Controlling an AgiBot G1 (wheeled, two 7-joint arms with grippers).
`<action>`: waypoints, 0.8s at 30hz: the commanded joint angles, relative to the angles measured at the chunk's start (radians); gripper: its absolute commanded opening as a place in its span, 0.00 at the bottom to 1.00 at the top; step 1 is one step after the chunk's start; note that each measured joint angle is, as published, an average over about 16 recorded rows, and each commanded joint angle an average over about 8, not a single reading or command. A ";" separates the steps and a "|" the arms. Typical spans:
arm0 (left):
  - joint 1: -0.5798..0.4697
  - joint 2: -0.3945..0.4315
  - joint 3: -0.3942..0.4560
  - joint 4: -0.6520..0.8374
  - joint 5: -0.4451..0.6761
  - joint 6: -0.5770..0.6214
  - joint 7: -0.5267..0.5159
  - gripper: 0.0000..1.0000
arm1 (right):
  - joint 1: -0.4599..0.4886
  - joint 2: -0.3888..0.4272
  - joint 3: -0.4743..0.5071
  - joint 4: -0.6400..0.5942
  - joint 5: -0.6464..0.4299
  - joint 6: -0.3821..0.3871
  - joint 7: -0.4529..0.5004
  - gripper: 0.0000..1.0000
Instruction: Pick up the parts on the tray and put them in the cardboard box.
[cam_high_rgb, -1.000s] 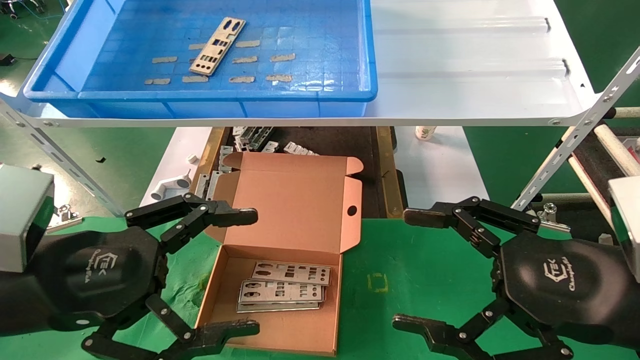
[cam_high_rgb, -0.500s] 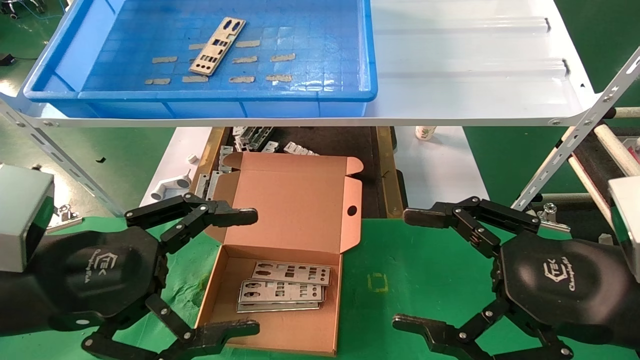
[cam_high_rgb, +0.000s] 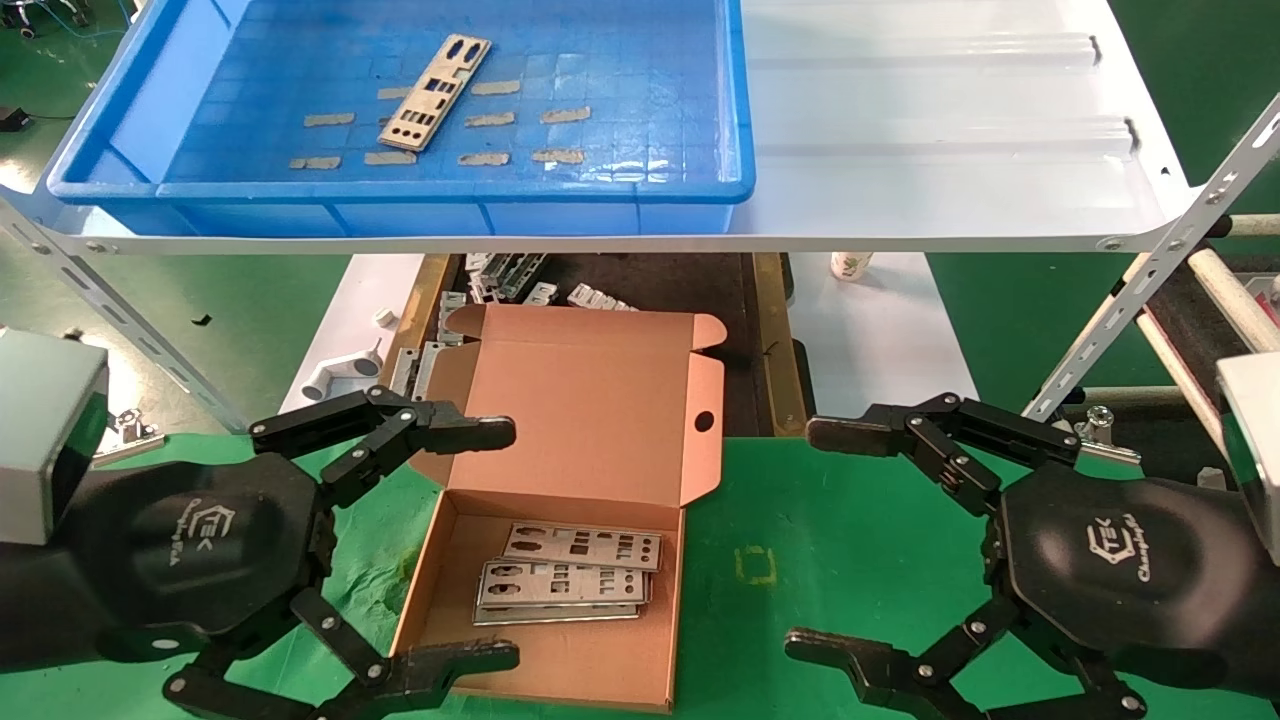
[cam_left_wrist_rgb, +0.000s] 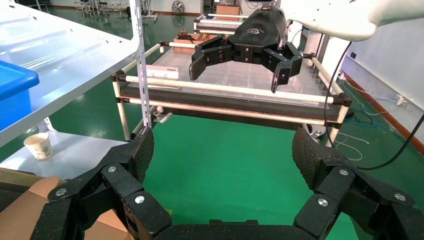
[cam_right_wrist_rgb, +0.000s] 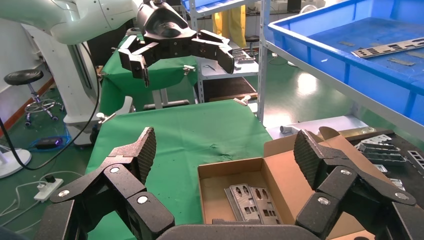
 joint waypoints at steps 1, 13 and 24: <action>0.000 0.000 0.000 0.000 0.000 0.000 0.000 1.00 | 0.000 0.000 0.000 0.000 0.000 0.000 0.000 1.00; 0.000 0.000 0.000 0.000 0.000 0.000 0.000 1.00 | 0.000 0.000 0.000 0.000 0.000 0.000 0.000 1.00; 0.000 0.000 0.000 0.000 0.000 0.000 0.000 1.00 | 0.000 0.000 0.000 0.000 0.000 0.000 0.000 1.00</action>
